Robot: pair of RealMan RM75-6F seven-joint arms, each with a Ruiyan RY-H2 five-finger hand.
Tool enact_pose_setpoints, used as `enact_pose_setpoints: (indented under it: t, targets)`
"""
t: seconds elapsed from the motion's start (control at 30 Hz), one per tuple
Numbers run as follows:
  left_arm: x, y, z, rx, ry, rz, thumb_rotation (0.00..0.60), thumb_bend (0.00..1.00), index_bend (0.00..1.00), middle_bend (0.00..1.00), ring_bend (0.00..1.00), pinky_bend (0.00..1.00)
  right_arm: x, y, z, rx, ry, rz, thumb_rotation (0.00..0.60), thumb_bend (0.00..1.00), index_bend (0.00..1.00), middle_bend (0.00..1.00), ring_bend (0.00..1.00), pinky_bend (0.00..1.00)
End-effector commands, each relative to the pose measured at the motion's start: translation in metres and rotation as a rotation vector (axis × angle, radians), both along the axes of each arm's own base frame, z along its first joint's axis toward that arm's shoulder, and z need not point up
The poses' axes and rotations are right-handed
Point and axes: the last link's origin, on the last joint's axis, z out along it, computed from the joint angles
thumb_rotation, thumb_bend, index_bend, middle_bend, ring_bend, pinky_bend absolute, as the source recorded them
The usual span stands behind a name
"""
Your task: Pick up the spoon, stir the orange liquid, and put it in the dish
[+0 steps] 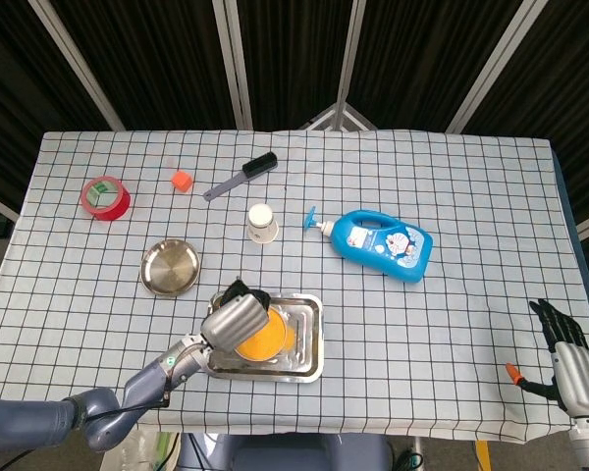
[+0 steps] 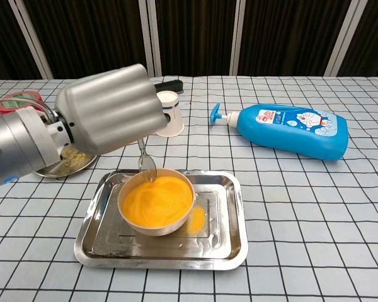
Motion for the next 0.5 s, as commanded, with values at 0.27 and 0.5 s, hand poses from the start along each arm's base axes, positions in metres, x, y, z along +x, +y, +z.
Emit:
enact_pose_setpoints:
  t: [0.27, 0.5]
  targets:
    - [-0.046, 0.047, 0.024, 0.082, -0.368, 0.532, 0.600, 0.72, 0.83, 1.00, 1.00, 1.00, -0.001, 0.000, 0.000, -0.002, 0.003, -0.005, 0.600, 0.31, 0.00, 0.00, 0.00, 0.00]
    - [-0.094, 0.062, 0.038, 0.137, -0.407, 0.720, 0.600, 0.71, 0.83, 1.00, 1.00, 1.00, 0.000, 0.000, -0.001, 0.004, 0.004, -0.004, 0.600, 0.31, 0.00, 0.00, 0.00, 0.00]
